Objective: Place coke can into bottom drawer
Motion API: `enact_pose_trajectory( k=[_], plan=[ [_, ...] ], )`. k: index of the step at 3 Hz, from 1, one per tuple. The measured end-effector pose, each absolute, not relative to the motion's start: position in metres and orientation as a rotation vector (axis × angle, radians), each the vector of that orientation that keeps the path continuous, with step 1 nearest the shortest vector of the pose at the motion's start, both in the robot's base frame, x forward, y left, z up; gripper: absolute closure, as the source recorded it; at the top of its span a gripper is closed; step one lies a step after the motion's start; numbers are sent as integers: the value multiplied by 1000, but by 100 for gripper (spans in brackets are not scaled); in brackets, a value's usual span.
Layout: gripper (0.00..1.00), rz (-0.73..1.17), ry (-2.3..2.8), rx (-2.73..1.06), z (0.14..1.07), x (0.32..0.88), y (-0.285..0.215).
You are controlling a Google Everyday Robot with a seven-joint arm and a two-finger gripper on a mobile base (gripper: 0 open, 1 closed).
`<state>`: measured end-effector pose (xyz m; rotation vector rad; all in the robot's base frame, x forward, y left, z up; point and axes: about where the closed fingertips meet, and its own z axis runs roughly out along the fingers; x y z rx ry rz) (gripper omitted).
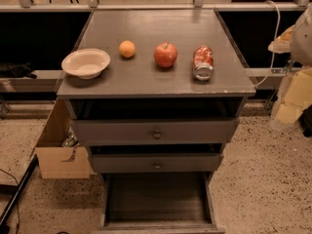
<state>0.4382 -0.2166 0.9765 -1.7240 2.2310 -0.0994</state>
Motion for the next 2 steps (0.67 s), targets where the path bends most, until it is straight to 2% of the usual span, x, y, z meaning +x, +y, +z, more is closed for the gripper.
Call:
enact_pose_trajectory(
  k=[1,2],
  plan=[
    [0,-114,2234,-1721,979,440,-217],
    [0,-32,2217,-1690,983,453,-225]
  ],
)
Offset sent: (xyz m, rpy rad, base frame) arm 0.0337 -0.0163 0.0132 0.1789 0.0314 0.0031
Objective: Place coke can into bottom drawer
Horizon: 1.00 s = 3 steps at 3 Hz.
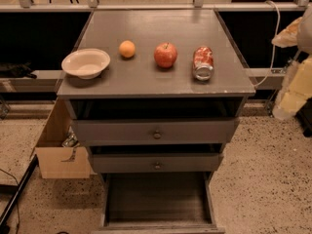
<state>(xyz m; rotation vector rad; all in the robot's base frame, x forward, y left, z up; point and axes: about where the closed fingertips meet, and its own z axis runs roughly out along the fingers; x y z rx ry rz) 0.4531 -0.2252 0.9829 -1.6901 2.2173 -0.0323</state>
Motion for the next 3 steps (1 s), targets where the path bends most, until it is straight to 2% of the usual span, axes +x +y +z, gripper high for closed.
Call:
enact_pose_trajectory(
  k=[2,3],
  plan=[
    [0,117,2148,-1634,981,541,-224],
    [0,125,2090,-1669,972,619,-185]
  ],
)
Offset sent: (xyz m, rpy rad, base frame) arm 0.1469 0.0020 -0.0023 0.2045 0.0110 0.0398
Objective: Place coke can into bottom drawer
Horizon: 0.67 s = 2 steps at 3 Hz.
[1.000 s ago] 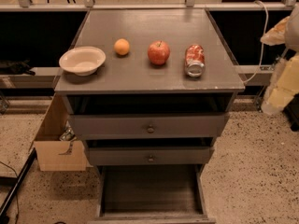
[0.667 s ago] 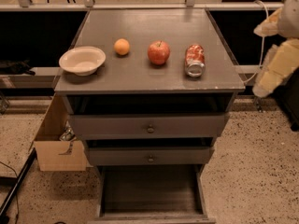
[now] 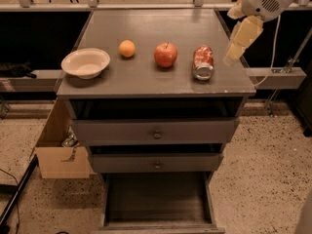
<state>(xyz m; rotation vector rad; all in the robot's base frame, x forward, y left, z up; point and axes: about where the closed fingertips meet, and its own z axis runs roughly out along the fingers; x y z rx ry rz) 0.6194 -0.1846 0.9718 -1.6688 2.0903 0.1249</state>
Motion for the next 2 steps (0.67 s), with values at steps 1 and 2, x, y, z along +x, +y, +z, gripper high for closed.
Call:
enact_pose_trajectory(
  k=[1,2],
  plan=[
    [0,123,2089,-1665,971,620,-185],
    [0,85,2084,-1670,971,627,-179]
  ],
)
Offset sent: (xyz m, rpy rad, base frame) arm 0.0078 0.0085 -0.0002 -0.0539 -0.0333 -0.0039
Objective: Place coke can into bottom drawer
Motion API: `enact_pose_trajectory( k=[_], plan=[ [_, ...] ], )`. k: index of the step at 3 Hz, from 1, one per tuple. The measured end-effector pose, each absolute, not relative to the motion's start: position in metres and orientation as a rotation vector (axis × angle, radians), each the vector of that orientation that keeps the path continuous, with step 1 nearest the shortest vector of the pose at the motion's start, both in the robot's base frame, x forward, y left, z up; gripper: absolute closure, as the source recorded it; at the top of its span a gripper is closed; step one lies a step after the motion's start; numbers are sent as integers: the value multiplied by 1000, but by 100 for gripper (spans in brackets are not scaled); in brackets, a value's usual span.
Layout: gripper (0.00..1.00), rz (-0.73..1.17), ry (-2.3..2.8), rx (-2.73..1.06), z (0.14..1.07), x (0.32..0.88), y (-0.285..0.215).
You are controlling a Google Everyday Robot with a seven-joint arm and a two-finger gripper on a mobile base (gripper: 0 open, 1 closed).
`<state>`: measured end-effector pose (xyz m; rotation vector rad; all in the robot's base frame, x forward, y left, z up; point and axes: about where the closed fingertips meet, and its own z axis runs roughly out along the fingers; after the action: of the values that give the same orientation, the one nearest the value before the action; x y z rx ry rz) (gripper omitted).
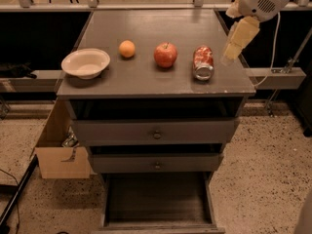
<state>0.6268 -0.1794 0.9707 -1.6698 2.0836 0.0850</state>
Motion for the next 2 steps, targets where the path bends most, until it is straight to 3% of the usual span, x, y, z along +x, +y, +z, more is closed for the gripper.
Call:
enact_pose_trajectory(
  k=[2],
  plan=[
    [0,11,2078,-1812,950,666,-187]
  ],
)
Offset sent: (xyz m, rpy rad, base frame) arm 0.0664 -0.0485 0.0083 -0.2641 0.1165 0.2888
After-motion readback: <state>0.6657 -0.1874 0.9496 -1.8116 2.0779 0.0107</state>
